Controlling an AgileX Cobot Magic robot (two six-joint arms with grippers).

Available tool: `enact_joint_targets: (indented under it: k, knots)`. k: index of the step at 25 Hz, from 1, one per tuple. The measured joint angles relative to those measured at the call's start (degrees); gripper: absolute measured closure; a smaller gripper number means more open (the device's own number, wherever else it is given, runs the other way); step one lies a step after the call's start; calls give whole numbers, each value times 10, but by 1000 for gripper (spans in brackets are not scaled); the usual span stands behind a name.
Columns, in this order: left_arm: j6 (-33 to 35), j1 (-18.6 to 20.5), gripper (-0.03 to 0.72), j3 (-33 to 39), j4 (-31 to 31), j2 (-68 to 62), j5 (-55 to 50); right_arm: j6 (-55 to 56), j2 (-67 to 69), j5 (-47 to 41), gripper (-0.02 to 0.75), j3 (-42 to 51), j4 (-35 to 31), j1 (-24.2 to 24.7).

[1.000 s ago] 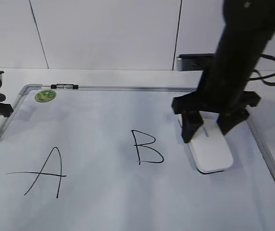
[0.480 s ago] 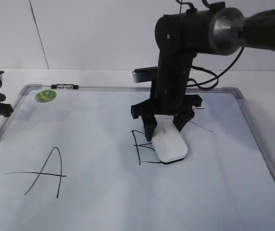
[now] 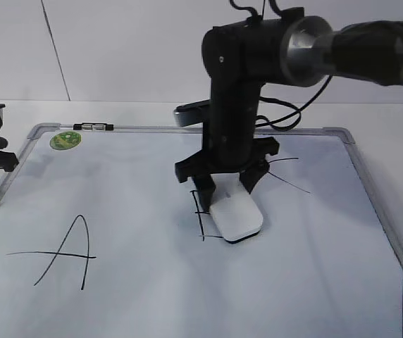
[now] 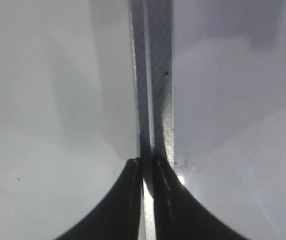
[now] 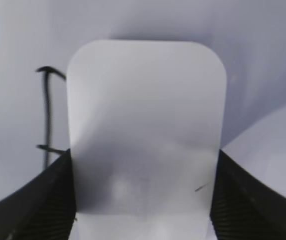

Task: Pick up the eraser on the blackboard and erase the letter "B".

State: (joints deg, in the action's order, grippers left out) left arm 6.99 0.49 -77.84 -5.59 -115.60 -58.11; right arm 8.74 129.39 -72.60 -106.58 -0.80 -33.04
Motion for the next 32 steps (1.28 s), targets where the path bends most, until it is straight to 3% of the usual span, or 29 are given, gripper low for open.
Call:
enact_joint_targets:
  k: [8, 15, 20, 28, 32]
  knots:
    - [0, 0, 659, 0, 0, 0, 0, 0, 10, 15, 182, -12, -19, -99]
    - [0, 0, 659, 0, 0, 0, 0, 0, 26, -8, 182, -47, -12, -107]
    - [0, 0, 659, 0, 0, 0, 8, 1, 28, -12, 183, -52, -10, -87]
    - [0, 0, 659, 0, -4, 0, 12, 5, 30, 11, 183, -57, -11, 13]
    - [0, 0, 659, 0, -4, 0, 13, 5, 31, 13, 183, -57, -11, 39]
